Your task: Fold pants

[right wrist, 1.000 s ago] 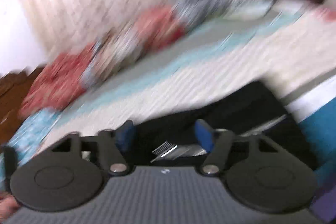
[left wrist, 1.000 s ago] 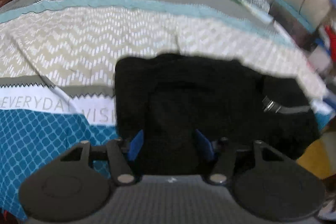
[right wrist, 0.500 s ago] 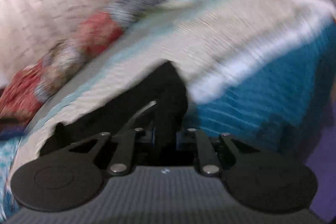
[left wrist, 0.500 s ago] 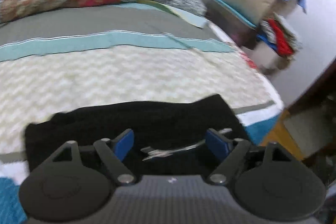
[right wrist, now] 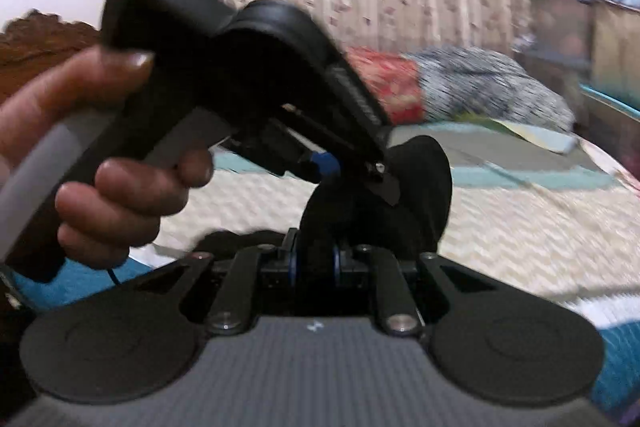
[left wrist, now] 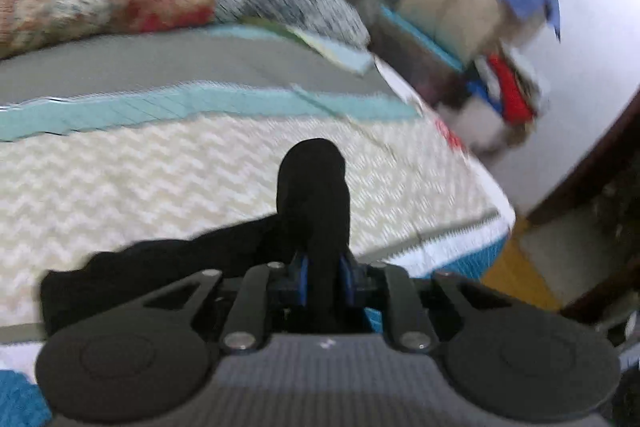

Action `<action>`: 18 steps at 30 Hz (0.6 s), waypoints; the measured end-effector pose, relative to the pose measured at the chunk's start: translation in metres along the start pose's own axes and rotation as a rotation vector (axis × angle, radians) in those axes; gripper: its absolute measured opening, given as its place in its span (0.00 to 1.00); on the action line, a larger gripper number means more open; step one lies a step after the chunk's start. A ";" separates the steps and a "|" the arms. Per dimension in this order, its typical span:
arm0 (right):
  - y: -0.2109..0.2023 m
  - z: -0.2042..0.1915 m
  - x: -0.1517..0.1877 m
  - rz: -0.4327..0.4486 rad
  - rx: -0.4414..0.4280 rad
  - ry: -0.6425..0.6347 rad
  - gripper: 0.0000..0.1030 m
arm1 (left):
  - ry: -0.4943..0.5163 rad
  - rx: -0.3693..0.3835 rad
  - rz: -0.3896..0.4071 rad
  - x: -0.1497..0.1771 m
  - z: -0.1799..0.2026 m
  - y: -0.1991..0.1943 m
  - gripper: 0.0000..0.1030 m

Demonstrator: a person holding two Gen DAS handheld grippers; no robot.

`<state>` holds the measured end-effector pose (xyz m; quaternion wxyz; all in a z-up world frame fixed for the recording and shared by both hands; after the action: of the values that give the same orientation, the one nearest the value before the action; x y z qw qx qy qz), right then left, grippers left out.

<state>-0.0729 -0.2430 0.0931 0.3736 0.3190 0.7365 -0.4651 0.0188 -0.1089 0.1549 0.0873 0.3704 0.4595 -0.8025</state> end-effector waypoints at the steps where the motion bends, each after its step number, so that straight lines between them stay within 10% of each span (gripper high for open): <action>1: 0.001 -0.005 -0.003 -0.001 -0.035 0.007 0.18 | -0.017 -0.011 0.022 0.005 -0.011 -0.013 0.14; 13: 0.076 -0.055 0.028 -0.344 -0.365 0.080 0.53 | -0.409 -0.145 -0.061 0.117 -0.154 -0.017 0.15; 18: 0.050 -0.005 0.010 -0.265 -0.294 0.236 0.56 | -0.407 -0.215 -0.043 0.125 -0.159 -0.016 0.46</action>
<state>-0.0389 -0.2185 0.0636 0.2630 0.2138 0.8704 -0.3571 0.0044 0.0524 0.0333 0.1999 0.1796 0.5231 -0.8088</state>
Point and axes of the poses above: each gripper's, at about its wrist camera, not at the fingertips, and y roughly the way its jaws point, z to its right, x to its underside, the point moved 1 cm from there along y, roughly the way its jaws point, and after that the axes turned 10 degrees about y, right-handed, at the moved point
